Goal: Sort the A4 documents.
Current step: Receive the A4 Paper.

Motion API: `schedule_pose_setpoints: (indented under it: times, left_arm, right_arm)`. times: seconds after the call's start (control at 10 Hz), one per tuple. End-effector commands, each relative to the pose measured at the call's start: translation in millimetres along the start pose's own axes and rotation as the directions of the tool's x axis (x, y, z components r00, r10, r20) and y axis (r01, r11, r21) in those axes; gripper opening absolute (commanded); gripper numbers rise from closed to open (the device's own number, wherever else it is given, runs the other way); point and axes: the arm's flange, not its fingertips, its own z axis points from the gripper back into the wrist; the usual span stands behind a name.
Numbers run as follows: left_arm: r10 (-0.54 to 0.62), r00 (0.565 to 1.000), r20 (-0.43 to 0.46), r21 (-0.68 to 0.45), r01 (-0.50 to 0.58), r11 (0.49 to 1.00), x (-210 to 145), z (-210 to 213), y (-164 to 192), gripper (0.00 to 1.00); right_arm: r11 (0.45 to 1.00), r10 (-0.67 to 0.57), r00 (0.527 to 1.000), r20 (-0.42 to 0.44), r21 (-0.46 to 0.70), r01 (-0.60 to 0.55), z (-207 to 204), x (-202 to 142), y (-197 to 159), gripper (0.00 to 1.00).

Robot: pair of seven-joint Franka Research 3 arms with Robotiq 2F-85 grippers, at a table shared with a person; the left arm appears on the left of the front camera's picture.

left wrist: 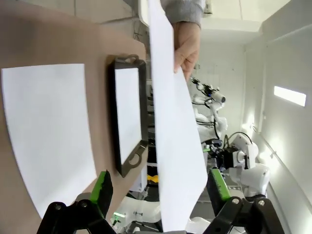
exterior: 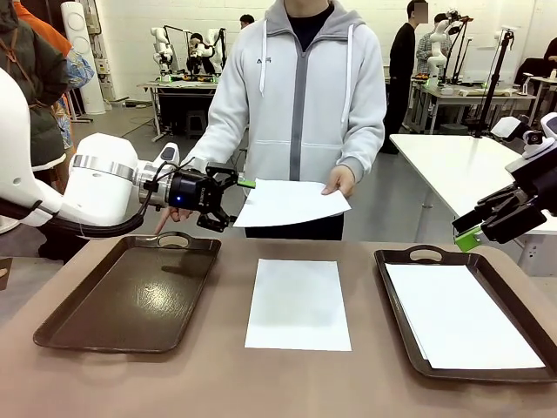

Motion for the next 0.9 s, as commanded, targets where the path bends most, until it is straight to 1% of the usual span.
schedule_pose_setpoints:
  times: [0.0,0.3,0.5,0.6,0.7,0.8]
  left_arm:
    - [0.023,0.999,-0.048,-0.132,-0.029,0.991,12.0,-9.0,0.2,1.0]
    - [0.058,0.991,-0.119,-0.154,-0.076,0.985,12.6,-22.3,5.9,1.0]
    - [0.074,0.988,-0.135,-0.182,-0.098,0.978,12.4,-25.8,9.6,1.0]
    - [0.086,0.985,-0.151,-0.225,-0.119,0.967,11.7,-28.0,11.1,1.0]
    - [0.092,0.981,-0.17,-0.232,-0.131,0.964,10.7,-31.8,12.6,1.0]
    - [0.077,0.981,-0.176,-0.232,-0.117,0.966,8.9,-34.1,11.4,1.0]
  right_arm:
    - [1.0,0.002,1.0,-0.005,0.006,-0.002,-1.6,-0.7,0.8,1.0]
    - [1.0,0.002,1.0,-0.005,0.006,-0.002,-1.6,-0.7,0.8,1.0]
    - [1.0,0.002,1.0,-0.005,0.006,-0.002,-1.6,-0.7,0.8,1.0]
    - [1.0,0.002,1.0,-0.005,0.006,-0.002,-1.6,-0.7,0.8,1.0]
    - [1.0,0.002,1.0,-0.005,0.006,-0.002,-1.6,-0.7,0.8,1.0]
    - [1.0,0.002,1.0,-0.005,0.006,-0.002,-1.6,-0.7,0.8,1.0]
